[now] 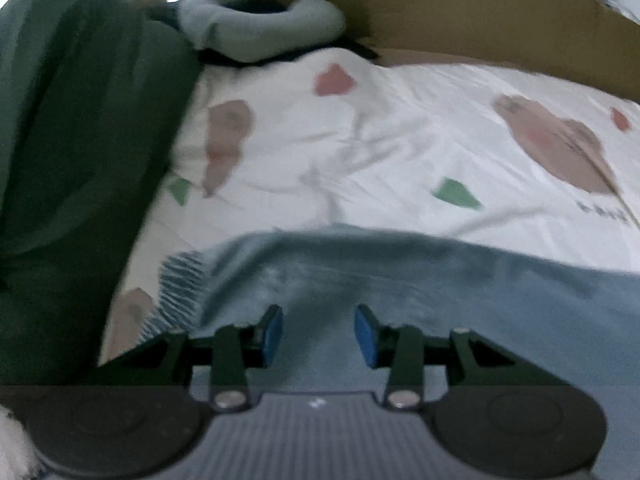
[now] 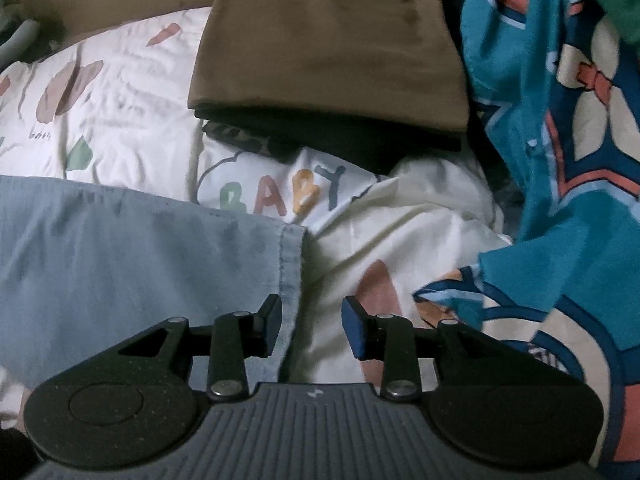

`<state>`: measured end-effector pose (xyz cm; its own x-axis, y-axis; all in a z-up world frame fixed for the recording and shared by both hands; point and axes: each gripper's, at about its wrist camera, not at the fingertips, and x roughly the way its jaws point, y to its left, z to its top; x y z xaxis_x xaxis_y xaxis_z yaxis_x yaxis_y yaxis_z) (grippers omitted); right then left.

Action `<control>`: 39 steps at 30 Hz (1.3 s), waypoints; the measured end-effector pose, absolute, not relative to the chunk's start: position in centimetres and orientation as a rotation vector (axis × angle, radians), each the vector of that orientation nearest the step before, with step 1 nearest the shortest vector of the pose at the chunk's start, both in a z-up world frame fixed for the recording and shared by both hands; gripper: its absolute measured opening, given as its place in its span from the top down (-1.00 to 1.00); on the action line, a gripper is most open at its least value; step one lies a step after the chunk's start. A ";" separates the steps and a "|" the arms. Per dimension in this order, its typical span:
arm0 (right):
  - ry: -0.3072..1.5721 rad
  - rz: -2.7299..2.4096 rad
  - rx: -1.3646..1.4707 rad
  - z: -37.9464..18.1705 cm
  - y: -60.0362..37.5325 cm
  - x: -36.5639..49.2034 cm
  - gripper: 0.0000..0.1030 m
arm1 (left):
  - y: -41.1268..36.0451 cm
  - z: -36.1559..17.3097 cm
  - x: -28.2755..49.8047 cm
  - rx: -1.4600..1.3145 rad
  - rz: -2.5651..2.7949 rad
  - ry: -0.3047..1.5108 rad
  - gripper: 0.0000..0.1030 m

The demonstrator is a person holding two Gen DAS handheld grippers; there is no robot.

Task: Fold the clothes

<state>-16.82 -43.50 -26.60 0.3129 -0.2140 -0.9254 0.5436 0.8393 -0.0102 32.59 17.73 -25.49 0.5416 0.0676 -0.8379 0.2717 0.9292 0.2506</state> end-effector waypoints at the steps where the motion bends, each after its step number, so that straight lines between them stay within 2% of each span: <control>1: 1.152 -0.515 0.329 -26.8 -43.4 -16.6 0.22 | 18.2 -25.6 33.2 0.365 -0.105 0.990 0.18; 8: 1.161 -0.598 0.330 -28.8 -43.5 -14.9 0.17 | 21.9 -27.5 36.6 0.277 0.095 0.961 0.18; 10: 1.157 -0.635 0.346 -29.3 -43.9 -14.7 -0.10 | 22.8 -27.9 37.3 0.248 0.155 0.940 0.04; 12: 1.145 -0.662 0.372 -29.8 -44.3 -14.6 -0.15 | 23.2 -28.8 38.2 0.254 0.184 0.951 -0.03; 21: 1.185 -0.641 0.368 -31.6 -44.4 -13.0 -0.16 | 23.9 -32.3 41.3 0.297 0.184 0.983 -0.17; 39: 1.211 -0.593 0.339 -32.5 -43.9 -10.3 -0.15 | 23.5 -34.5 43.7 0.343 0.194 1.004 -0.03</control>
